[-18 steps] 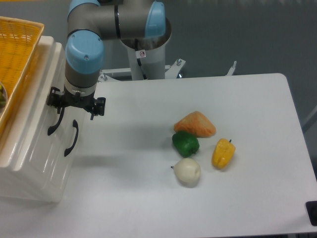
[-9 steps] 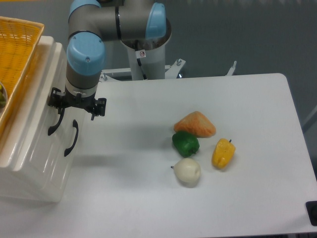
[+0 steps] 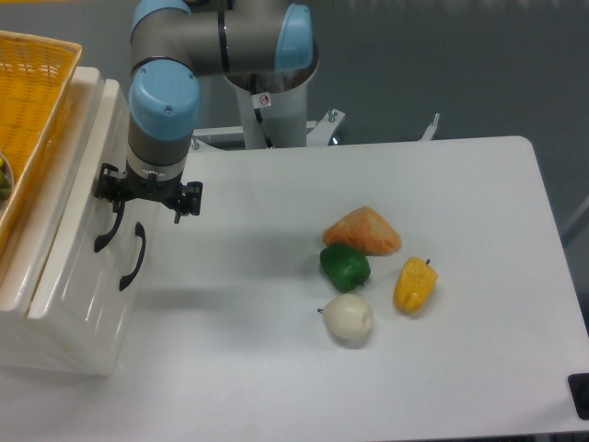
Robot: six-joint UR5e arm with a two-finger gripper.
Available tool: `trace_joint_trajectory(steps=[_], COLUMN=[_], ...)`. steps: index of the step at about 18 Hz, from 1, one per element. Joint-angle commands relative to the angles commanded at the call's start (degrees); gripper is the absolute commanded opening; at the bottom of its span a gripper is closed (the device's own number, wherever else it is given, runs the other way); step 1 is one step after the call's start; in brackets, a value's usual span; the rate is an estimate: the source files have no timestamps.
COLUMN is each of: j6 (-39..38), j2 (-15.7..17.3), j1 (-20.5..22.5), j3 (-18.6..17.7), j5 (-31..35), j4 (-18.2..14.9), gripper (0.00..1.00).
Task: Slide the top white drawer open
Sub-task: 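Pull the handle outward, sliding the upper drawer open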
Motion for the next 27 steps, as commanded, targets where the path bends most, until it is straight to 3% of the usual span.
trace_joint_trajectory(steps=[16, 27], j6=[0.26, 0.35], j2=[0.53, 1.14], j1=[8.79, 12.48], j3=[0.17, 0.62], j5=[0.88, 0.88], j4=[-1.41, -2.02], gripper=[1.00, 1.00])
